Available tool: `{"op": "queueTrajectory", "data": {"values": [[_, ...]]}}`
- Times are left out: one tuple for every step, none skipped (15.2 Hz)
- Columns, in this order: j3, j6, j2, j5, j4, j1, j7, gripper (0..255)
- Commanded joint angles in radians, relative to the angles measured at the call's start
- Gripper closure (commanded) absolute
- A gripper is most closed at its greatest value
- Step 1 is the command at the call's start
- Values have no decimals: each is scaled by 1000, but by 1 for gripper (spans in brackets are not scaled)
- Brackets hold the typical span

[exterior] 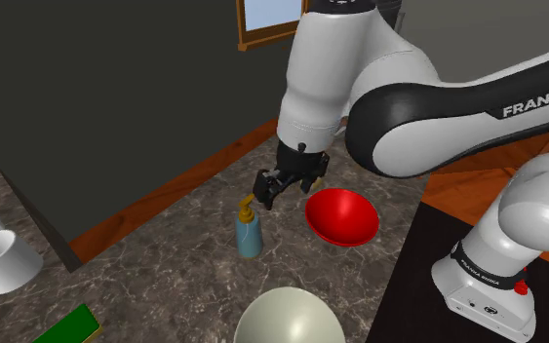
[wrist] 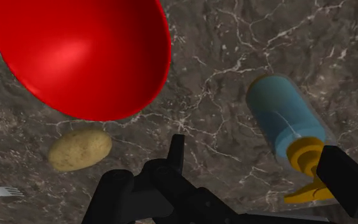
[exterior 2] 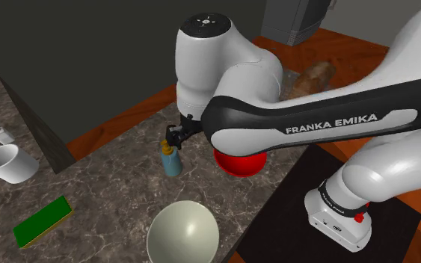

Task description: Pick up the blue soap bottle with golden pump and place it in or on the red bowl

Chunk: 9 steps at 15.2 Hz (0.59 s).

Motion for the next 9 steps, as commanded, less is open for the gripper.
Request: {"op": "queueTrajectory", "data": {"values": [[75, 50, 70, -48, 32, -47, 88, 0], [121, 72, 113, -86, 53, -79, 139, 0], [169, 92, 159, -133, 76, -113, 197, 0], [222, 109, 211, -191, 101, -153, 261, 0], [279, 122, 272, -265, 128, -196, 336, 0], [318, 127, 318, -325, 147, -224, 392, 0], [324, 138, 336, -349, 144, -229, 409, 0], [330, 149, 355, -374, 140, -234, 426, 0], [336, 159, 375, -401, 138, -239, 445, 0]]}}
